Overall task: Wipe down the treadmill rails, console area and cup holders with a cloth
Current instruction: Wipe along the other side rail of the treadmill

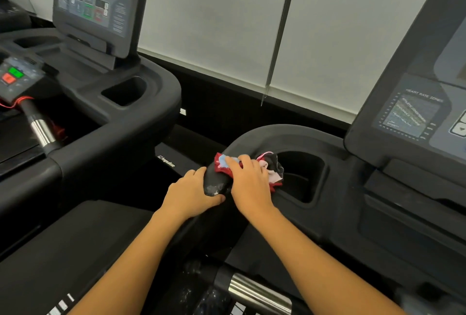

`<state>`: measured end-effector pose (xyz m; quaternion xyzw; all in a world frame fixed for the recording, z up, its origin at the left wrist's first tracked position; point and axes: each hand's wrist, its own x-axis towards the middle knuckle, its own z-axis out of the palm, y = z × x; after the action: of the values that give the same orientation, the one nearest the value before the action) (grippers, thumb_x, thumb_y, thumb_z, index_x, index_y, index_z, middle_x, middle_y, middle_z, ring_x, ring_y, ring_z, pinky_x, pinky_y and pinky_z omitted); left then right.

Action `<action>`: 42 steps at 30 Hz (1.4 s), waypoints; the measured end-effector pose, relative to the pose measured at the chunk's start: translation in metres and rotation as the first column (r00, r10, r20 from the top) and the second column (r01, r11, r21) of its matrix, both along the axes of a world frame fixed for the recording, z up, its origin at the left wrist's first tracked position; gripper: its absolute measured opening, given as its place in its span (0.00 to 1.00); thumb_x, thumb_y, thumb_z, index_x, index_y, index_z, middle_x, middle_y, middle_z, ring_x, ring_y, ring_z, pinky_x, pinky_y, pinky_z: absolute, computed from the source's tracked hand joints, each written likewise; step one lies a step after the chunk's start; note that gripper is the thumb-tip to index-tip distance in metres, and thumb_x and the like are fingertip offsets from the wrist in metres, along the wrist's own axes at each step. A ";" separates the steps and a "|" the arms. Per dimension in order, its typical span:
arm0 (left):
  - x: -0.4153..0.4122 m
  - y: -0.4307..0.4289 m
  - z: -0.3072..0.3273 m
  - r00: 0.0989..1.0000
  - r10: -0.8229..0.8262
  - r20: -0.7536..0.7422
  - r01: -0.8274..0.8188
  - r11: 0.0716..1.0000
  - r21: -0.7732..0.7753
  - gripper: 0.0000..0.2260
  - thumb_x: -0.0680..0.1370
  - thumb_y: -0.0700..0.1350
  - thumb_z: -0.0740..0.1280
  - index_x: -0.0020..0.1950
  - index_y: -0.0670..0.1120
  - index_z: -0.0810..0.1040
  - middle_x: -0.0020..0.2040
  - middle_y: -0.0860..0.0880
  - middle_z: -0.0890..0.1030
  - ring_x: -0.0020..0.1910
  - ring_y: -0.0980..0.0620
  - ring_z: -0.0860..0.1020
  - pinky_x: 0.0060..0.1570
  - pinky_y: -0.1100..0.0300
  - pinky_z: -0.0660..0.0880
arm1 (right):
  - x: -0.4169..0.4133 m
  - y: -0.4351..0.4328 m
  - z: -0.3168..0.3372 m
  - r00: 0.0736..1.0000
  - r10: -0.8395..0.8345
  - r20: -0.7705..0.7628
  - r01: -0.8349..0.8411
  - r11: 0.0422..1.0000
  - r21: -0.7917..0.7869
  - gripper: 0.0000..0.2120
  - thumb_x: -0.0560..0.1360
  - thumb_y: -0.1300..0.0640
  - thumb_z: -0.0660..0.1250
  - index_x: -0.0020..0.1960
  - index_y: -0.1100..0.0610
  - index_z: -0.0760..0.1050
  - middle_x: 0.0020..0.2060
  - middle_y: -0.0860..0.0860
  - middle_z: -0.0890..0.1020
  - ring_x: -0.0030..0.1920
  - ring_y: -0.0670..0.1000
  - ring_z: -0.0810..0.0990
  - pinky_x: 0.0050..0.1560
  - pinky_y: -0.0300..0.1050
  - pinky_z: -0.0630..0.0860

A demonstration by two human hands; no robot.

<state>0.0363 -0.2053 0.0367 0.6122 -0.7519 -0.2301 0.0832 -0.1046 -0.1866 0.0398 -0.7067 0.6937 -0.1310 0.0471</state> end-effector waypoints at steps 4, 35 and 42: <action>0.000 0.000 0.001 0.999 -0.001 0.036 0.001 1.000 0.025 0.37 0.69 0.63 0.67 0.72 0.50 0.58 0.65 0.50 0.69 0.60 0.50 0.72 0.60 0.53 0.71 | -0.009 -0.032 0.006 0.995 -0.093 -0.046 0.095 0.995 0.034 0.23 0.79 0.58 0.60 0.73 0.54 0.61 0.68 0.55 0.65 0.67 0.56 0.65 0.66 0.50 0.63; -0.001 0.007 0.005 1.000 -0.002 -0.026 0.002 1.000 -0.009 0.37 0.71 0.61 0.68 0.73 0.48 0.57 0.67 0.49 0.67 0.62 0.49 0.71 0.59 0.57 0.71 | -0.025 -0.020 -0.012 0.984 -0.096 -0.147 0.074 0.986 -0.152 0.22 0.78 0.56 0.58 0.71 0.53 0.62 0.62 0.54 0.68 0.60 0.55 0.68 0.61 0.50 0.63; 0.000 0.010 0.006 1.000 -0.009 -0.012 0.009 1.000 -0.020 0.38 0.72 0.61 0.66 0.75 0.48 0.54 0.69 0.49 0.66 0.64 0.50 0.70 0.61 0.56 0.70 | -0.082 -0.091 -0.001 0.950 -0.290 -0.113 0.288 0.957 -0.031 0.20 0.77 0.60 0.58 0.69 0.52 0.66 0.63 0.56 0.67 0.63 0.58 0.64 0.65 0.55 0.60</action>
<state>0.0363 -0.1950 0.0428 0.6065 -0.7564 -0.2265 0.0929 -0.1869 -0.2779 0.0387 -0.6043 0.7902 -0.1000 -0.0182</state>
